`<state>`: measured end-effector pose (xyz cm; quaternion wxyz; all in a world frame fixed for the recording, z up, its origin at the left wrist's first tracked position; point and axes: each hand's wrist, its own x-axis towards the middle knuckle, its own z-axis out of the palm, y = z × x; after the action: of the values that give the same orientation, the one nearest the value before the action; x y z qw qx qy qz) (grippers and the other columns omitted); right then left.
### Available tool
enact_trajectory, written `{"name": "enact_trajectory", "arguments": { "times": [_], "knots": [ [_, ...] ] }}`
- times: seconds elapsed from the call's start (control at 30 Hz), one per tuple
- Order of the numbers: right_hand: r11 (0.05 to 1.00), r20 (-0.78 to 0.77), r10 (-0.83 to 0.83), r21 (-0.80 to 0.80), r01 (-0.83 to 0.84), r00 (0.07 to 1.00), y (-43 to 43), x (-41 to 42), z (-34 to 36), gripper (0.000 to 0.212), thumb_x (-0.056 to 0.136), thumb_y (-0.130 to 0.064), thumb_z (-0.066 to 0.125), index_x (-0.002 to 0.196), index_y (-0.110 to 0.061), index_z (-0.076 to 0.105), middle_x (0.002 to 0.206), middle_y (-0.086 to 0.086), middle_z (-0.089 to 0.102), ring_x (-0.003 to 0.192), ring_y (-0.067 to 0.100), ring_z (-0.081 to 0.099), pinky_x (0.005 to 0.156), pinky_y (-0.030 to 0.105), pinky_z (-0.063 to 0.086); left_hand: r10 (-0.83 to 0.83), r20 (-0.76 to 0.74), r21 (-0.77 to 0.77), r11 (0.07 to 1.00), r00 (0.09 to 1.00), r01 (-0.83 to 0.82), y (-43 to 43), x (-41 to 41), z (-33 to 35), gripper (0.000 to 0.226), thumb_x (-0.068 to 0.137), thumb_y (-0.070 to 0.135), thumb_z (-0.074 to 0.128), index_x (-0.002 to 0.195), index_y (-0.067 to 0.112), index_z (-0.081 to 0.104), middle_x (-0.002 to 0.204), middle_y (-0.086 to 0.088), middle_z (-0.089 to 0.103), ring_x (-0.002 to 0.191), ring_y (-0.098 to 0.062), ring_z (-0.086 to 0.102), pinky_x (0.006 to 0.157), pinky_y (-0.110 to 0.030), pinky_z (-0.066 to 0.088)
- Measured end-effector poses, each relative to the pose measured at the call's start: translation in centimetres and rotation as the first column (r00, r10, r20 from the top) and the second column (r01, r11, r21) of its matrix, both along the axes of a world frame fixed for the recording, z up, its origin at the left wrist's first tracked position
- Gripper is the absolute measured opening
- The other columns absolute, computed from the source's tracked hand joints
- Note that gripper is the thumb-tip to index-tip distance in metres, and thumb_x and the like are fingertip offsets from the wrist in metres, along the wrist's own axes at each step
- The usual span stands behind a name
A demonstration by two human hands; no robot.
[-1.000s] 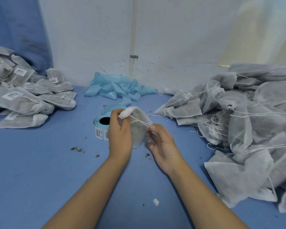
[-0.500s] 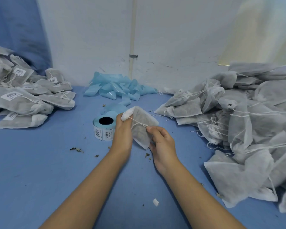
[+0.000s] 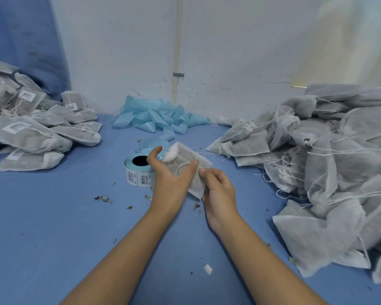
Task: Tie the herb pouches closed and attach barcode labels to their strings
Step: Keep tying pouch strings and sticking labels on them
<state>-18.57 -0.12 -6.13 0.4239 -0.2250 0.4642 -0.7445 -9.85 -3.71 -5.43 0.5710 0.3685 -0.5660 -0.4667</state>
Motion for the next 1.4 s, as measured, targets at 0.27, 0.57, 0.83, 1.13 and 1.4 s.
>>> {"name": "enact_trajectory", "arguments": {
  "times": [0.27,0.57,0.83,1.13,1.4],
  "knots": [
    [0.989,0.045,0.088,-0.119,-0.082,0.995,0.0,0.3,0.1,0.015,0.085,0.002,0.062,0.076,-0.009,0.058,0.079,0.008,0.063,0.074,0.018,0.063,0.073,0.03,0.055,0.098,-0.226,0.225,0.973,0.969,-0.046,-0.3,-0.3,0.3,0.048,0.082,0.019,0.073,0.121,0.016,0.045,0.115,-0.004,0.06,0.104,-0.019,0.062,0.088,-0.031,0.052],
    [0.965,0.154,0.19,-0.21,-0.156,0.97,0.0,0.0,0.1,0.016,0.086,0.001,0.06,0.074,-0.009,0.059,0.077,0.004,0.069,0.082,0.019,0.066,0.089,0.035,0.054,-0.034,-0.38,0.26,0.955,0.924,0.142,-0.3,-0.2,0.8,0.009,0.088,0.018,0.067,0.095,0.013,0.066,0.096,-0.005,0.072,0.092,-0.02,0.069,0.082,-0.033,0.054],
    [0.997,-0.012,-0.046,-0.059,0.045,0.999,-0.2,0.0,0.0,0.019,0.089,-0.003,0.052,0.074,-0.009,0.063,0.069,-0.01,0.068,0.066,0.015,0.058,0.061,0.022,0.051,0.068,-0.055,0.062,0.996,0.996,-0.064,-1.2,1.9,0.9,0.024,0.081,-0.001,0.06,0.078,0.023,0.061,0.079,0.011,0.061,0.072,-0.004,0.057,0.065,-0.017,0.043],
    [0.998,-0.055,-0.034,-0.047,0.031,0.998,-0.3,-0.1,-0.3,0.02,0.09,-0.003,0.05,0.075,-0.008,0.062,0.071,-0.01,0.07,0.058,0.011,0.06,0.056,0.02,0.051,0.147,0.299,-0.003,0.988,0.943,-0.154,-2.2,3.0,-1.3,0.017,0.074,-0.006,0.054,0.062,0.0,0.045,0.058,0.001,0.035,0.051,-0.009,0.028,0.044,-0.019,0.024],
    [0.993,-0.295,-0.103,0.025,0.115,0.95,-0.6,0.2,-0.9,0.019,0.09,0.0,0.05,0.087,-0.015,0.062,0.081,-0.004,0.062,0.061,0.002,0.061,0.064,0.018,0.05,-0.107,0.131,0.02,0.994,0.986,0.105,-1.3,3.0,-0.6,0.036,0.075,-0.013,0.051,0.085,0.017,0.069,0.082,0.007,0.066,0.073,-0.001,0.058,0.064,-0.006,0.042]
  ]
}}
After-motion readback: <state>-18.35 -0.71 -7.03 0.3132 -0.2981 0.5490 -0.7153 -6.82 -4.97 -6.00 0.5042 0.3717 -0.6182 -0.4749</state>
